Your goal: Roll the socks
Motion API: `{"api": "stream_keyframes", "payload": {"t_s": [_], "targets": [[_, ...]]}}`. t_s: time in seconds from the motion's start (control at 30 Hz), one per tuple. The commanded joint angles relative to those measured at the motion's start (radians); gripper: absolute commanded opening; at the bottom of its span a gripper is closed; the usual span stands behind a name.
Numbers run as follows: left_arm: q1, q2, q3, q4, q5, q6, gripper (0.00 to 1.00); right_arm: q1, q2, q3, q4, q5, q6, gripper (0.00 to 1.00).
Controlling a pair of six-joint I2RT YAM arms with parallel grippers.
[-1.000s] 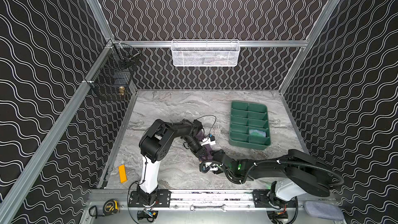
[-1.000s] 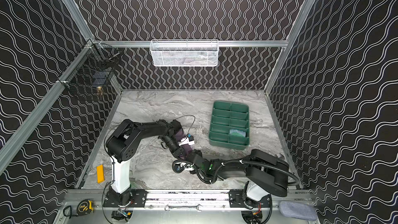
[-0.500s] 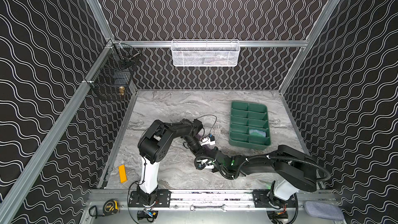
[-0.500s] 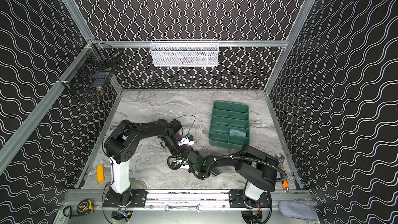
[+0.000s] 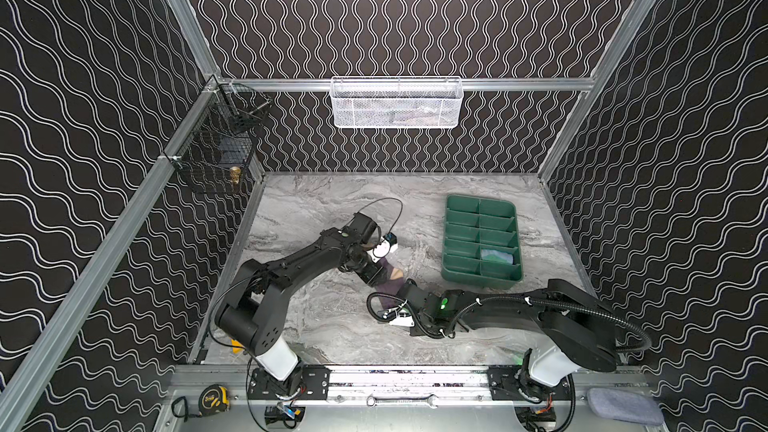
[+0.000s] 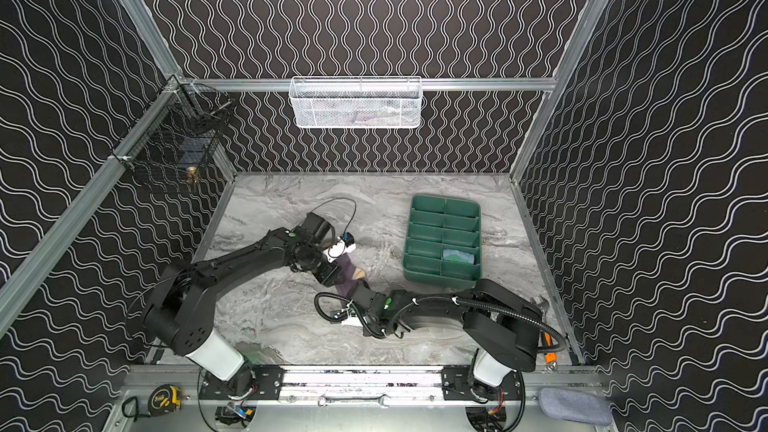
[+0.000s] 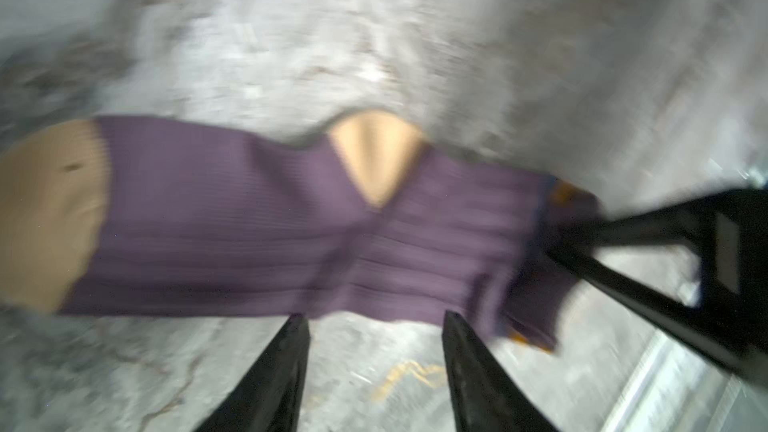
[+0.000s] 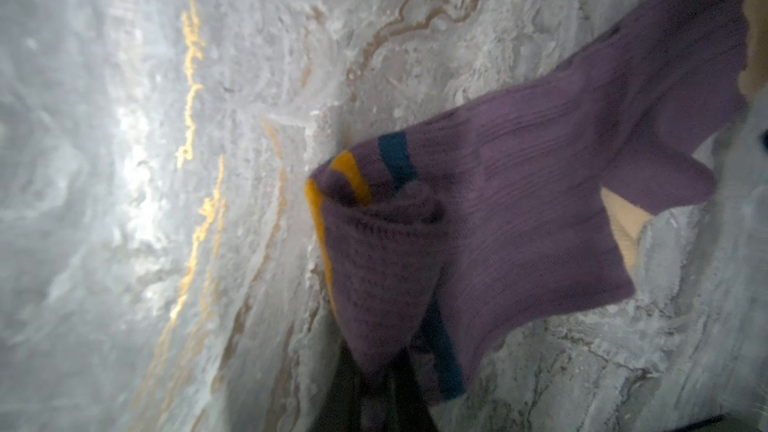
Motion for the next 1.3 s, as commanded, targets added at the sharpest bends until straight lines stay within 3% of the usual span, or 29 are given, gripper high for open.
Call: {"api": "stream_keyframes", "payload": {"t_s": [0.0,0.17,0.6,0.93,1.27], "targets": [[0.002,0.119,0.091,0.014,-0.134,-0.105,0.46,0.002,0.027,0.015,-0.231,-0.102,0.059,0.0],[-0.001,0.232,0.161,0.014,-0.167,-0.168,0.42,0.002,0.051,0.059,-0.254,-0.103,0.088,0.0],[-0.13,0.412,0.352,0.019,-0.052,-0.03,0.36,-0.029,0.212,0.295,-0.482,-0.337,0.17,0.0],[-0.131,0.296,0.355,-0.028,-0.054,0.047,0.42,-0.181,0.21,0.339,-0.533,-0.435,0.179,0.0],[-0.126,0.184,0.507,-0.078,-0.143,0.123,0.51,-0.192,0.227,0.341,-0.568,-0.466,0.195,0.0]]}}
